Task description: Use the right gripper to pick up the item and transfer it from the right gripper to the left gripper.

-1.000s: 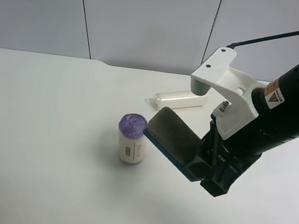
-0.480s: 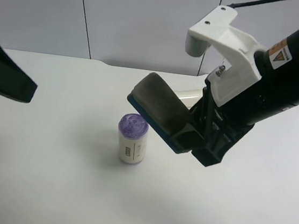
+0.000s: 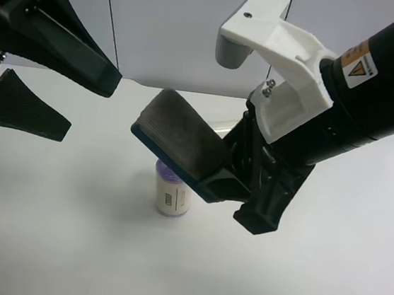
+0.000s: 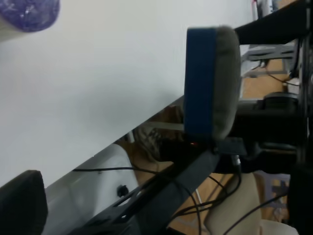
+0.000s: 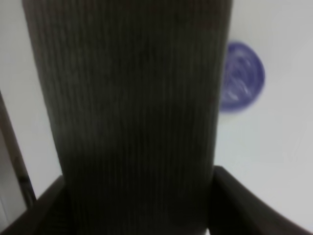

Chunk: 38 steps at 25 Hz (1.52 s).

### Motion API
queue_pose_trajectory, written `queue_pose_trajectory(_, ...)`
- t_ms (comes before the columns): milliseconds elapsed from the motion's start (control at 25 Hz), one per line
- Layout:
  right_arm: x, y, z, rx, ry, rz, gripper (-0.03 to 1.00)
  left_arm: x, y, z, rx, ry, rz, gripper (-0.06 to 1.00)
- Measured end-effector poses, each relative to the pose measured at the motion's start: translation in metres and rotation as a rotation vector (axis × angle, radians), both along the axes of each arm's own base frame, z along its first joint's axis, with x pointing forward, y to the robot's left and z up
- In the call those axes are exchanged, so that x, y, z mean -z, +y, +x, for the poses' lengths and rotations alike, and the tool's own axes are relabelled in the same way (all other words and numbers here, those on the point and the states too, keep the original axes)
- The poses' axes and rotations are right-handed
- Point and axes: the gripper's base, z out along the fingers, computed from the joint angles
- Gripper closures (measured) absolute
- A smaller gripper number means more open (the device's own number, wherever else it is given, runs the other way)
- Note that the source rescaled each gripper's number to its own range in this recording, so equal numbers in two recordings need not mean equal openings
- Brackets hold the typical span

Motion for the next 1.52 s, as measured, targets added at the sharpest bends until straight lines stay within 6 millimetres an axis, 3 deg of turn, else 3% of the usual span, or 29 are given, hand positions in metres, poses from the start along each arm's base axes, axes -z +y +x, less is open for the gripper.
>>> queue_pose_trajectory(480,-0.005,0.01,-0.001,-0.068,-0.064,0.081,0.95,-0.007,-0.006,0.001,0.005,0.009,-0.108,-0.06)
queue_pose_trajectory(1160,-0.001,0.028,0.003,-0.097,-0.071,0.174,0.95,-0.007,-0.006,0.003,-0.003,0.004,-0.111,-0.06)
queue_pose_trajectory(1520,-0.002,0.03,0.003,-0.09,-0.079,0.195,0.95,0.004,-0.009,0.013,-0.005,0.051,-0.098,0.12)
